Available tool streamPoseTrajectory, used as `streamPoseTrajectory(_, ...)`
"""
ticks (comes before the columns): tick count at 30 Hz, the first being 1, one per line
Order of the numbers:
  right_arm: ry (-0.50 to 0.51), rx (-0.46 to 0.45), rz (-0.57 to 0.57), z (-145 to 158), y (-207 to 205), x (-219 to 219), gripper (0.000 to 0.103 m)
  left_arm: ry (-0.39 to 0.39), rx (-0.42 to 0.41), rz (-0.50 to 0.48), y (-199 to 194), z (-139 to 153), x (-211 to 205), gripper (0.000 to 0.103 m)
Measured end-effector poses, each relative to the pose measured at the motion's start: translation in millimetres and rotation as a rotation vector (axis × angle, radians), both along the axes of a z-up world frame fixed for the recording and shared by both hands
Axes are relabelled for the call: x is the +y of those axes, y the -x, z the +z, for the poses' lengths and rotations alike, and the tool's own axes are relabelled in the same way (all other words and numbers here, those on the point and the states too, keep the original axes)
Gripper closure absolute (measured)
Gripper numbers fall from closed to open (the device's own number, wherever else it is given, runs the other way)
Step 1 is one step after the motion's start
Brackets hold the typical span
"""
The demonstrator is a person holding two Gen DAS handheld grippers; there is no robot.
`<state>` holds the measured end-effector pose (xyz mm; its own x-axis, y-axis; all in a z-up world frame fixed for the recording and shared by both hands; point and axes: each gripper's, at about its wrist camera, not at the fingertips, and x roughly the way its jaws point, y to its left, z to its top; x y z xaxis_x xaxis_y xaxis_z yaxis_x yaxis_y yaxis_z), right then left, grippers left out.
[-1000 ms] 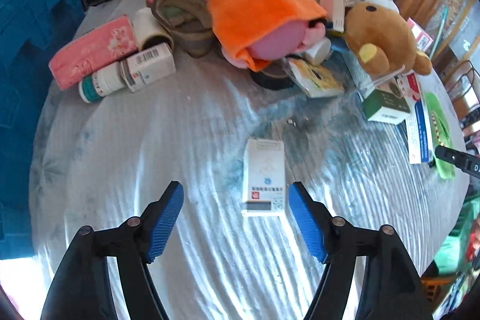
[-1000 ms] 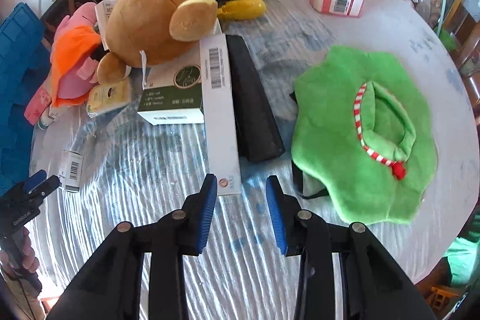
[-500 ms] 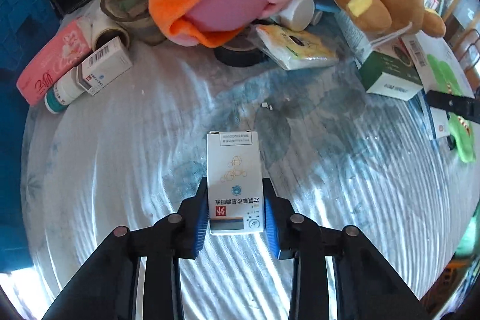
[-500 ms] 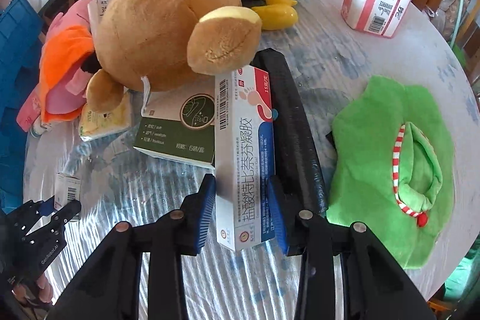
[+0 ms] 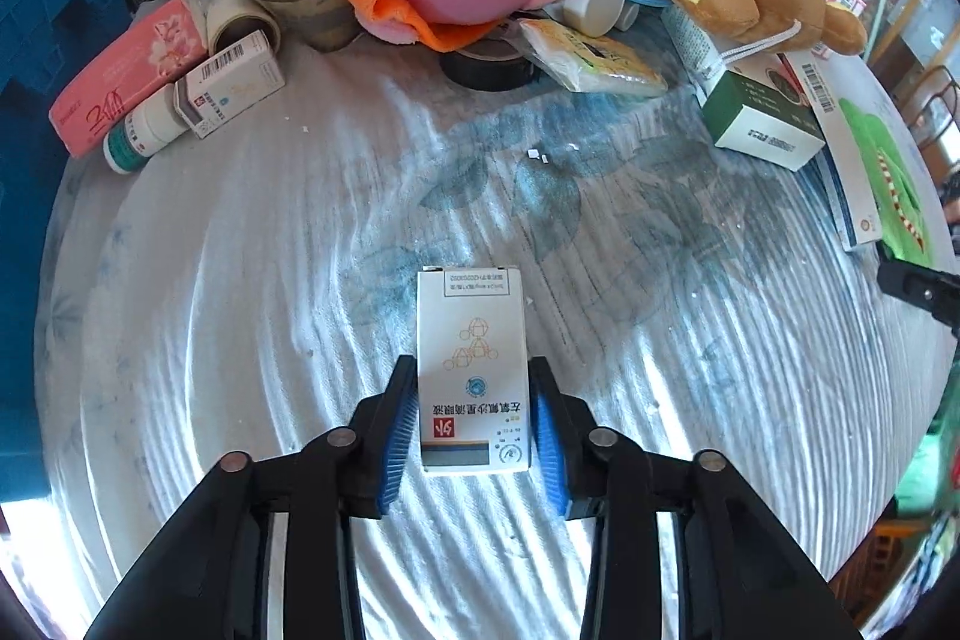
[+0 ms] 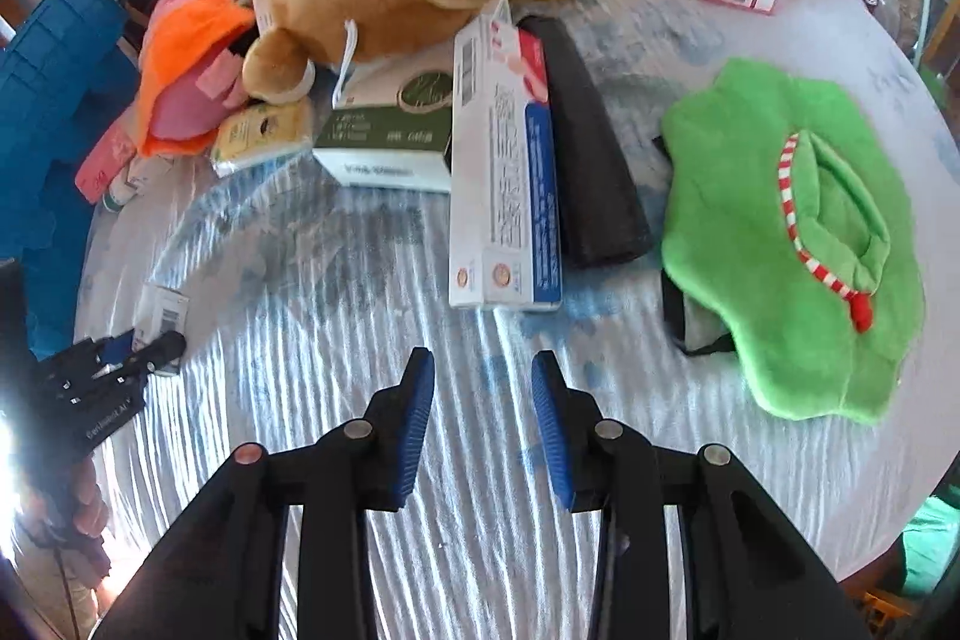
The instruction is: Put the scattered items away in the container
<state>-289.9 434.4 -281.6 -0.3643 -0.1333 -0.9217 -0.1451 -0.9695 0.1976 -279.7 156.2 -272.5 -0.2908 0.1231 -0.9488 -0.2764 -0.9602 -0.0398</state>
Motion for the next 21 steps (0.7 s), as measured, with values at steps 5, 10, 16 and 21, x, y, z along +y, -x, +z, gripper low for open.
streamPoseTrajectory(5, -0.004, -0.005, -0.029, 2.4, 26.8, 11.2, 0.050, 0.019, 0.020, 0.005, 2.1, -2.1, 5.5, 0.058)
streamPoseTrajectory(10, -0.060, -0.029, -0.035, -15.4, 55.7, 9.2, 0.050, 0.020, 0.039, 0.015, 9.3, -2.1, 11.5, 0.073)
streamPoseTrajectory(16, -0.090, -0.065, 0.029, -27.8, 41.4, -7.6, 0.080, 0.008, 0.059, 0.027, 22.0, 1.3, 18.2, 0.073)
streamPoseTrajectory(21, -0.009, -0.146, 0.098, -42.2, -13.4, -19.0, 0.079, -0.018, 0.054, -0.003, 15.3, 5.0, 14.9, 0.072)
